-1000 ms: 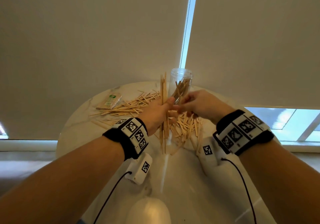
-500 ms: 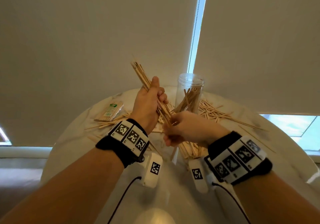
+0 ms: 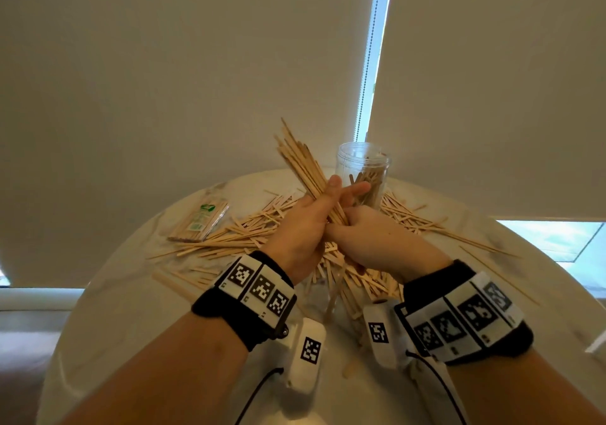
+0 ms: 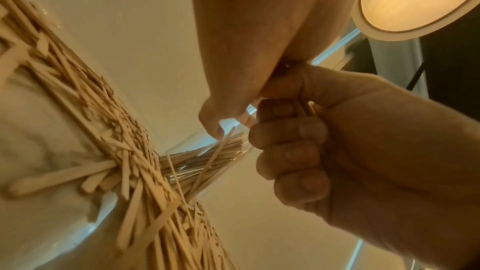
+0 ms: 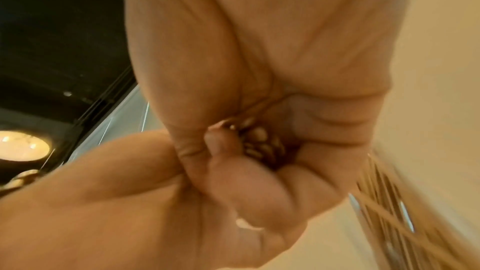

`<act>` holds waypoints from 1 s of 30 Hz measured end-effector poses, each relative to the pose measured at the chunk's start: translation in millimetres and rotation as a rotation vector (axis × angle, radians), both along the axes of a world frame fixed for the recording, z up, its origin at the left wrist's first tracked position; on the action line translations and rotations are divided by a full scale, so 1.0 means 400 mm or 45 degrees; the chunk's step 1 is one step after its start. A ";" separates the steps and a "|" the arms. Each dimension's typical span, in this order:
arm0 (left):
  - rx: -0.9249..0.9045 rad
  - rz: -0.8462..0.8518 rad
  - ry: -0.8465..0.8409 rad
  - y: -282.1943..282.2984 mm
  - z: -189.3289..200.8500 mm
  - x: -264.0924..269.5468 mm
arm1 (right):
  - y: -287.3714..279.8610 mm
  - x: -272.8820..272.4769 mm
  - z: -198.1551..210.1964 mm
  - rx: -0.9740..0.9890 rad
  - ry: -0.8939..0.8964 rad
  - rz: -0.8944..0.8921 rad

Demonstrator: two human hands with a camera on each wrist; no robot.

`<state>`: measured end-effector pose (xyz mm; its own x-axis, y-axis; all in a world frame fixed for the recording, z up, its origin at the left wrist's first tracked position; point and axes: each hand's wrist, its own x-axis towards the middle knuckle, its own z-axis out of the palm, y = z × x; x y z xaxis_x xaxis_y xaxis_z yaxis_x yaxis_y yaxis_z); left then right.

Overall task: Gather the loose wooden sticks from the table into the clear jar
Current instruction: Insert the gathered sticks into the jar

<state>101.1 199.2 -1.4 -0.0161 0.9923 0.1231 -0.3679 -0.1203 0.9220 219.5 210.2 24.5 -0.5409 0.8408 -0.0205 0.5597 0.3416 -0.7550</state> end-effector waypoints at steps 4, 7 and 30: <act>-0.001 0.028 -0.045 0.018 -0.004 0.003 | 0.014 -0.003 -0.003 0.244 0.018 -0.069; 0.019 0.026 -0.048 0.032 -0.009 0.015 | 0.037 -0.008 -0.019 0.393 -0.009 -0.147; -0.090 0.270 -0.208 0.026 0.016 -0.023 | 0.094 0.094 -0.012 0.479 -0.579 -0.109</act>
